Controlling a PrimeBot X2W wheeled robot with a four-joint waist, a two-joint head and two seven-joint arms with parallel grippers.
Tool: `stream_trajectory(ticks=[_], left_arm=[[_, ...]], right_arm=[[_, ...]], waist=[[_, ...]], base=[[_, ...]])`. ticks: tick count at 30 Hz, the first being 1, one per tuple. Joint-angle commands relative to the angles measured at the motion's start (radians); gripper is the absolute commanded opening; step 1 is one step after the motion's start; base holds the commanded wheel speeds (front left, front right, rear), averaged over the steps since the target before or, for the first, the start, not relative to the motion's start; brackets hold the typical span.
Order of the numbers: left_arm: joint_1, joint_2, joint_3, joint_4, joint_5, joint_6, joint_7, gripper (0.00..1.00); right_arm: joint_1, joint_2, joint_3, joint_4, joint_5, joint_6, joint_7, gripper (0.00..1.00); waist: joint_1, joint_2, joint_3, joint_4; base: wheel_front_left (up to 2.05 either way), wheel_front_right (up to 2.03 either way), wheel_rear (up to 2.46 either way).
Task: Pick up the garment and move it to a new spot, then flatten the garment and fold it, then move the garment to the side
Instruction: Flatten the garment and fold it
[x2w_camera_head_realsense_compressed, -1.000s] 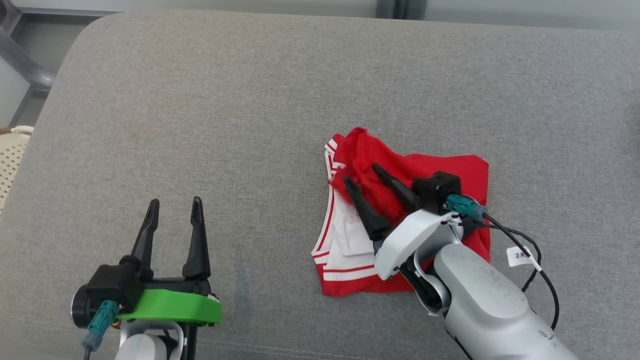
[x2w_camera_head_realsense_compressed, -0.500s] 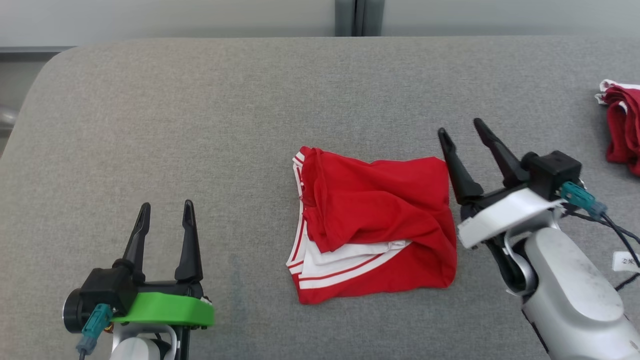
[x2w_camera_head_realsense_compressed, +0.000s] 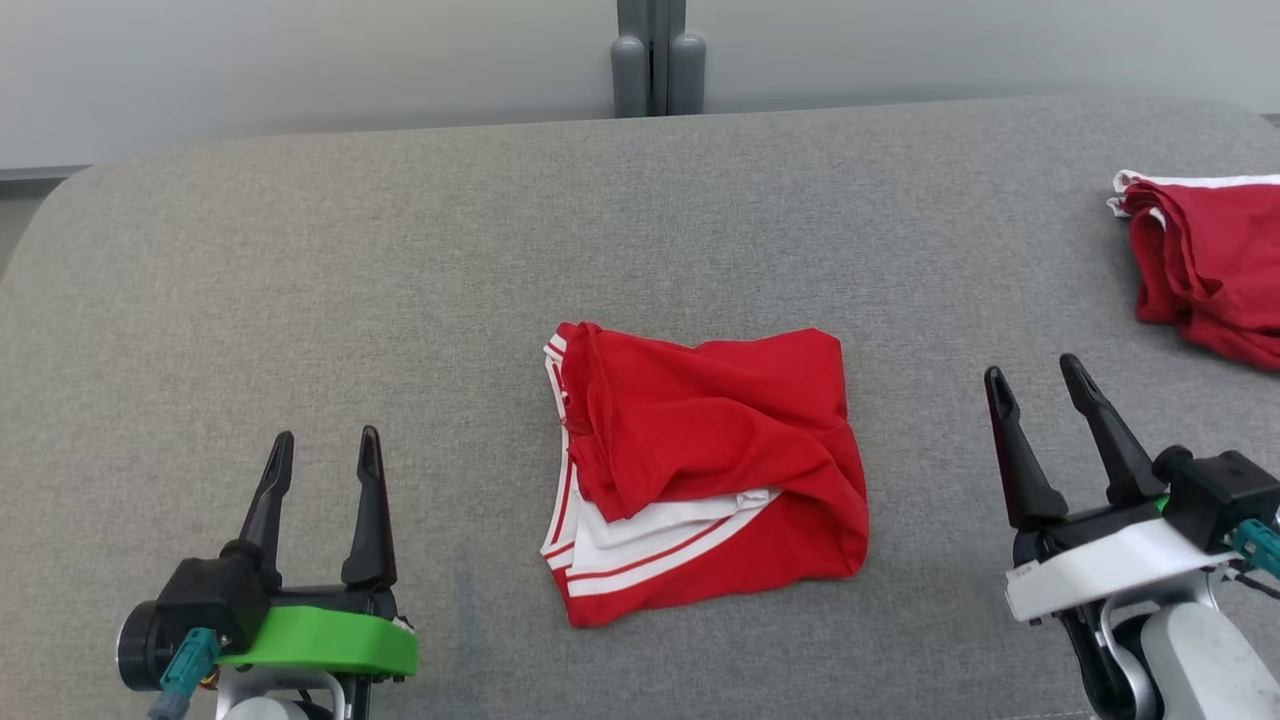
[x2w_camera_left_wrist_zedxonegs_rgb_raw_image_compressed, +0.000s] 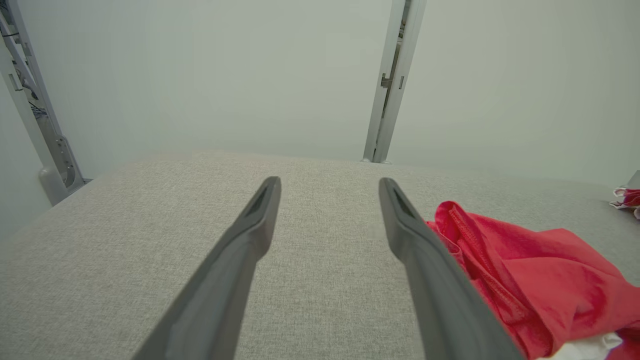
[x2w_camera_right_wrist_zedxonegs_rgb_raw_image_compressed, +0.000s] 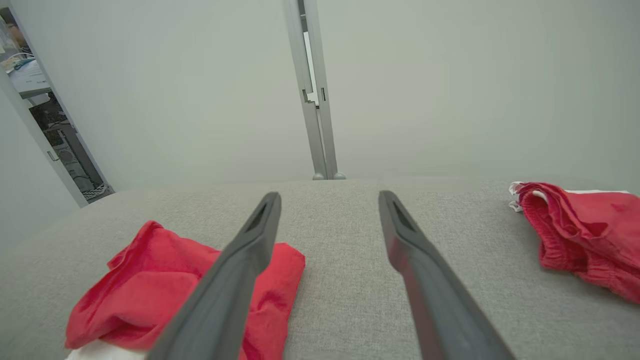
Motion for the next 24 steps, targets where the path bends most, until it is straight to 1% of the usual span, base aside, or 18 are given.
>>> stream_trajectory(ticks=[1, 5, 10, 16, 24], left_arm=[[0.013, 0.002, 0.003, 0.001, 0.009, -0.005, -0.003, 1.00], [0.014, 0.002, -0.006, 0.005, 0.014, -0.009, -0.003, 1.00], [-0.001, 0.002, -0.029, 0.014, 0.025, -0.015, -0.003, 1.00], [-0.035, 0.002, -0.127, 0.057, 0.025, -0.026, -0.002, 1.00], [-0.069, 0.002, -0.273, 0.155, 0.002, -0.035, -0.003, 1.00]], right_arm=[[0.026, 0.006, -0.009, -0.013, -0.009, -0.001, -0.002, 1.00], [0.066, 0.023, -0.025, -0.038, -0.022, -0.001, -0.002, 1.00], [0.072, 0.036, -0.033, -0.047, -0.038, -0.001, -0.002, 1.00], [0.049, 0.046, -0.020, -0.045, -0.050, -0.001, -0.002, 1.00], [0.027, 0.038, -0.010, -0.042, -0.048, -0.001, -0.003, 1.00]], waist=[[0.0000, -0.0001, -0.005, -0.005], [0.0000, -0.0001, -0.006, -0.008], [0.0000, -0.0001, -0.003, -0.012], [0.0000, -0.0001, 0.004, -0.026], [0.0000, -0.0001, 0.035, -0.072]], base=[[0.00, 0.00, 0.00], [0.00, 0.00, 0.00], [0.00, 0.00, 0.00], [0.00, 0.00, 0.00], [0.00, 0.00, 0.00]])
